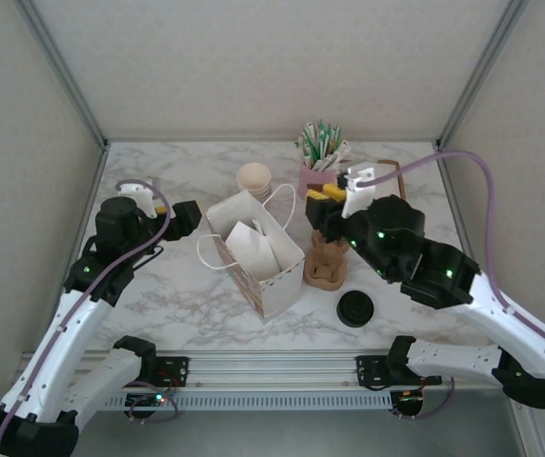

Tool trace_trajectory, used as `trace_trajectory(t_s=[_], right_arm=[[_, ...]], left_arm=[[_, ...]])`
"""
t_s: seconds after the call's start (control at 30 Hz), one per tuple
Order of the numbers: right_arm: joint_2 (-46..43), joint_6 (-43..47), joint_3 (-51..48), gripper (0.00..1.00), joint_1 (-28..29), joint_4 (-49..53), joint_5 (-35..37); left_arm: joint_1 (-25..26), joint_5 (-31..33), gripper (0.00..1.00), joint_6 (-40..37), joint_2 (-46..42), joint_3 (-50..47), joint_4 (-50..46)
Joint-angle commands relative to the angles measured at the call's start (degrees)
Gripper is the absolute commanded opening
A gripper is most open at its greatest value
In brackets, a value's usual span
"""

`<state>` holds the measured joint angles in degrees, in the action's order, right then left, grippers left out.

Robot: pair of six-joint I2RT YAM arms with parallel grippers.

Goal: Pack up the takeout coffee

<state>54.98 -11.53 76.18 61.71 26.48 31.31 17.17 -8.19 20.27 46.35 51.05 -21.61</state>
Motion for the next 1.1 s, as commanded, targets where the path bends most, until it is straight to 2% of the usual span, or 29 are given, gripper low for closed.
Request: trace_trajectory(t_s=[0.0,0.1,0.23,0.37,0.53,0.67,0.73,0.83,0.97,1.07], right_arm=[[-4.97,7.59,-4.11,0.39,0.14,-6.31,9.38],[-10.04,11.22,-8.44,0.40,-0.66,-9.87,12.19],[-17.33,13.55,-15.67,0.42,-2.89,-16.42,17.02],[-24.12,16.01,-24.11,0.44,-7.98,-23.04,17.59],[-26.38,17.88,-32.85,0.51,-17.03,-26.91,15.32],[-24.40,19.35,-39.63,0.56,-23.23,-30.51,11.42],[-24.42,20.59,-43.03,0.75,-25.10,-31.78,7.01],[-24.53,20.26,-48.04,0.89,-27.79,-37.65,5.93],[-22.91,16.50,-51.84,0.93,-33.48,-40.98,4.79],[-20.49,13.13,-54.73,0.93,-38.00,-41.39,1.43]], left_arm=[[0.49,3.92,0.99,-0.79,-2.29,-1.44,2.67],[0.50,6.68,1.00,-0.89,-3.39,-2.26,3.19],[0.43,17.56,1.00,2.56,-5.19,-3.84,3.28],[0.43,28.40,1.00,1.40,-7.73,-6.58,4.63],[0.45,36.27,1.00,-0.91,-8.91,-8.57,6.36],[0.40,36.88,1.00,-1.75,-8.18,-9.87,8.66],[0.31,37.41,1.00,-3.41,-7.78,-11.03,10.30],[0.08,39.32,1.00,-7.43,-7.22,-13.32,13.84],[-0.14,38.06,1.00,-9.55,-6.71,-17.64,19.88],[-0.64,35.88,1.00,-10.61,-5.37,-20.43,24.06]])
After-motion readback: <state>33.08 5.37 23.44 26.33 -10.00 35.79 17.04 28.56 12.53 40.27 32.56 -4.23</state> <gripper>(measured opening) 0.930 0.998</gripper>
